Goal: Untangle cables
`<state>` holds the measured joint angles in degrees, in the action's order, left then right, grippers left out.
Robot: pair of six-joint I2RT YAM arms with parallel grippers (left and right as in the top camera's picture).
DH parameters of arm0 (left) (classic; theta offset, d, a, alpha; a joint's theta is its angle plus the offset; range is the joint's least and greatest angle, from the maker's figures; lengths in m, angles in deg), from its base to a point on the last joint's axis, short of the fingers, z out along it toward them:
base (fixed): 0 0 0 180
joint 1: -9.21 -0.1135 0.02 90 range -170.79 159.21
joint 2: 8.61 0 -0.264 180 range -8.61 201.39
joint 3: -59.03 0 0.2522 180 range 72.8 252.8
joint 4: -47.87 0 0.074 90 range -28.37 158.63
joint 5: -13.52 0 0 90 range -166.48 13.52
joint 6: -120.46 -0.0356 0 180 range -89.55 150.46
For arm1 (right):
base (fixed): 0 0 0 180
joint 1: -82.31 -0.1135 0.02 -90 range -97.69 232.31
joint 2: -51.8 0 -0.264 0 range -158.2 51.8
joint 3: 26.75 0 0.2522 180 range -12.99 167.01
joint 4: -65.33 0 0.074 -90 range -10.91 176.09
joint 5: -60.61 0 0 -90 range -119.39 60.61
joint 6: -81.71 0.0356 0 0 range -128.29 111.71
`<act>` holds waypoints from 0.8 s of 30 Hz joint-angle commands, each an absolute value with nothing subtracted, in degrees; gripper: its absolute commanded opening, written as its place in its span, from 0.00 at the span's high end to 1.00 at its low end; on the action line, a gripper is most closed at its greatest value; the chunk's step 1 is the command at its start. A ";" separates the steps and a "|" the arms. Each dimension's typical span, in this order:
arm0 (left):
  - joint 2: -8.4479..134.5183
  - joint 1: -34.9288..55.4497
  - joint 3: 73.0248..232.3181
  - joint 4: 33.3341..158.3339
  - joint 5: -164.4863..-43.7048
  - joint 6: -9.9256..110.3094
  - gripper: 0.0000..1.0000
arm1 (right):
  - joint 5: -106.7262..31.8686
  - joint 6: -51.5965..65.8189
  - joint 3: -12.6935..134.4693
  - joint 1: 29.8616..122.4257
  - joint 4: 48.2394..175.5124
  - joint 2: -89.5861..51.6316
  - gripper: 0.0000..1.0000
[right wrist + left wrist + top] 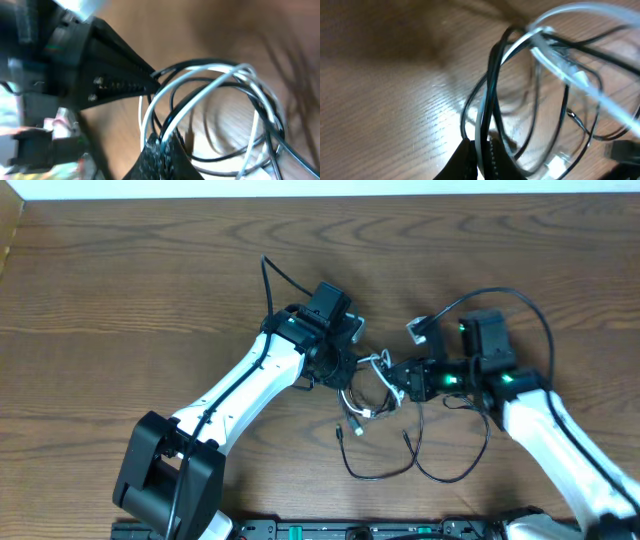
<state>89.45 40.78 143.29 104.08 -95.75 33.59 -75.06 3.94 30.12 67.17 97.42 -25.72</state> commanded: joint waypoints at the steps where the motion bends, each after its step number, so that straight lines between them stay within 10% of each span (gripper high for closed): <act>1: 90.15 40.54 141.72 102.77 -95.31 34.86 0.89 | -66.88 1.47 30.34 67.22 99.34 -18.90 0.99; 24: 90.41 43.73 141.24 99.87 -96.75 35.38 0.89 | -52.41 1.93 30.34 75.30 102.07 -14.86 0.99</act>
